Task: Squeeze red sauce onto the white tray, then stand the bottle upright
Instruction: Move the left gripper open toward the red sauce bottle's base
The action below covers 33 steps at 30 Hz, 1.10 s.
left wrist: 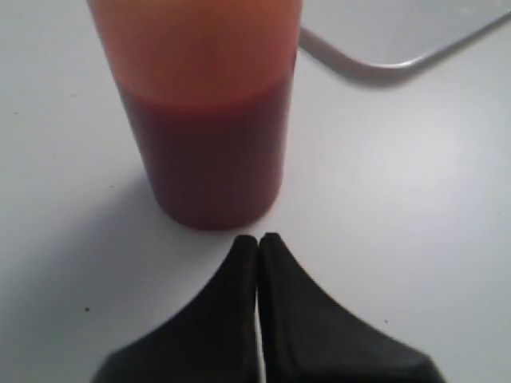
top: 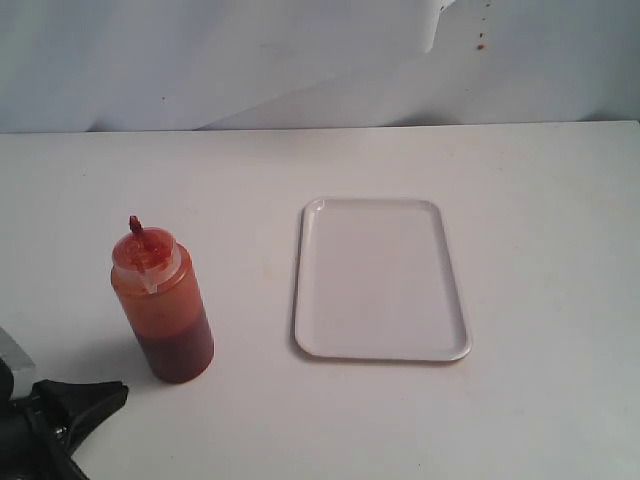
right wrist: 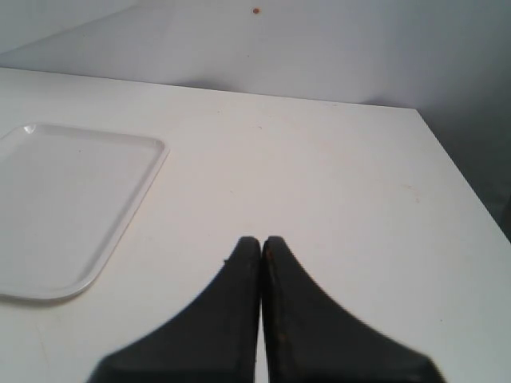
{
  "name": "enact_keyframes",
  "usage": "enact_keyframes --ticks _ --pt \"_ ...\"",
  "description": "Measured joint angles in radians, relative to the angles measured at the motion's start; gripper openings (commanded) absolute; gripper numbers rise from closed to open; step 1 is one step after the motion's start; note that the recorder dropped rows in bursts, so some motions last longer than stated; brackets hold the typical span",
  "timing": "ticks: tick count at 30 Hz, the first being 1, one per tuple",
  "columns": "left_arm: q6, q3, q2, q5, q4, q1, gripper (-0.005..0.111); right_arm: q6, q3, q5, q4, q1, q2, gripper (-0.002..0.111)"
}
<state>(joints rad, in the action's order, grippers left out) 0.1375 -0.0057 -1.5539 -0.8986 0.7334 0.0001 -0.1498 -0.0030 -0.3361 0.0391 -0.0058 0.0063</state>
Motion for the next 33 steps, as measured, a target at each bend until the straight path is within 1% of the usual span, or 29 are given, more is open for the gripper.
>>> enact_keyframes --ticks 2,5,7,12,14,15,17,21,33 --pt "-0.005 -0.007 -0.041 -0.002 0.038 0.000 0.006 0.000 0.000 0.000 0.000 0.000 0.000 0.000" --pt "-0.007 -0.039 -0.107 -0.005 0.106 0.000 0.018 0.000 0.000 0.000 0.000 0.000 0.000 0.000" --pt "-0.007 -0.064 -0.156 -0.007 0.131 0.000 0.033 0.000 0.000 0.000 0.000 0.000 0.000 0.000" --pt "0.065 -0.127 -0.263 -0.009 0.136 0.000 0.078 0.000 0.000 0.000 0.000 0.000 0.000 0.000" --pt "0.115 -0.150 -0.296 -0.026 0.136 0.000 0.091 0.000 0.000 0.000 0.000 0.000 0.000 0.000" --pt "0.133 -0.160 -0.310 -0.039 0.139 0.000 0.095 0.000 0.000 0.000 0.000 0.000 0.000 0.000" --pt "0.148 -0.175 -0.327 -0.061 0.140 0.000 0.097 0.000 0.000 0.000 0.000 0.000 0.000 0.000" --pt "0.159 -0.189 -0.342 -0.074 0.145 0.000 0.096 0.000 0.000 0.000 0.000 0.000 0.000 0.000" --pt "0.157 -0.191 -0.345 -0.109 0.146 0.000 0.096 0.000 0.000 0.000 0.000 0.000 0.000 0.000"
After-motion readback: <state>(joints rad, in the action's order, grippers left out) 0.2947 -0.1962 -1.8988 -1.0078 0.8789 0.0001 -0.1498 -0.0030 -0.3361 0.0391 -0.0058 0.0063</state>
